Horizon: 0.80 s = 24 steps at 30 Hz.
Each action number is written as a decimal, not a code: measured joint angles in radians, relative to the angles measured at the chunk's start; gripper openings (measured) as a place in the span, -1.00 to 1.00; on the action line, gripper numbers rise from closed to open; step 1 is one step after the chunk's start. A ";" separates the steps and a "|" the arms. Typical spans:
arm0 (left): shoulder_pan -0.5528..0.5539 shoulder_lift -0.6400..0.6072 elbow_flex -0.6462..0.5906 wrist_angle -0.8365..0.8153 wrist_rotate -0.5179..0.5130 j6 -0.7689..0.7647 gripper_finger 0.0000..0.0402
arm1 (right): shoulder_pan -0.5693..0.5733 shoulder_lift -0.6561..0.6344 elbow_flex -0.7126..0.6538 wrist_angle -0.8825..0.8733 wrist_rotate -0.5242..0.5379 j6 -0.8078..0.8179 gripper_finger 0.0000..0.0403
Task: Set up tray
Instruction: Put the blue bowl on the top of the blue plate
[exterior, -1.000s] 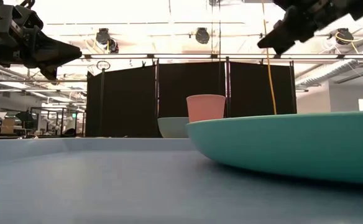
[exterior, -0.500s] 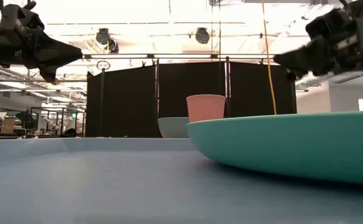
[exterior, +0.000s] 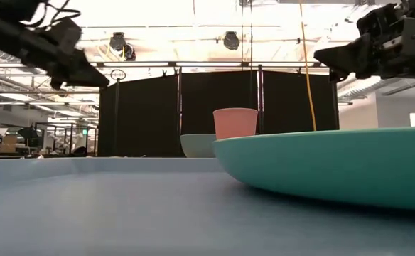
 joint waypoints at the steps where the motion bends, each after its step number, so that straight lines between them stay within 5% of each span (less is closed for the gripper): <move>1: 0.020 0.045 0.025 0.001 0.023 0.008 -0.69 | -0.006 -0.020 -0.001 -0.034 -0.018 -0.006 -1.00; 8: 0.193 0.383 0.261 -0.002 0.251 0.052 -0.69 | -0.040 -0.120 -0.002 -0.080 -0.104 -0.015 -1.00; 15: 0.356 0.726 0.659 -0.125 0.364 0.201 -0.69 | -0.051 -0.137 -0.002 -0.084 -0.126 0.009 -1.00; 24: 0.472 1.231 1.286 -0.593 0.407 0.412 -0.59 | -0.048 -0.137 -0.003 -0.086 -0.126 0.102 -1.00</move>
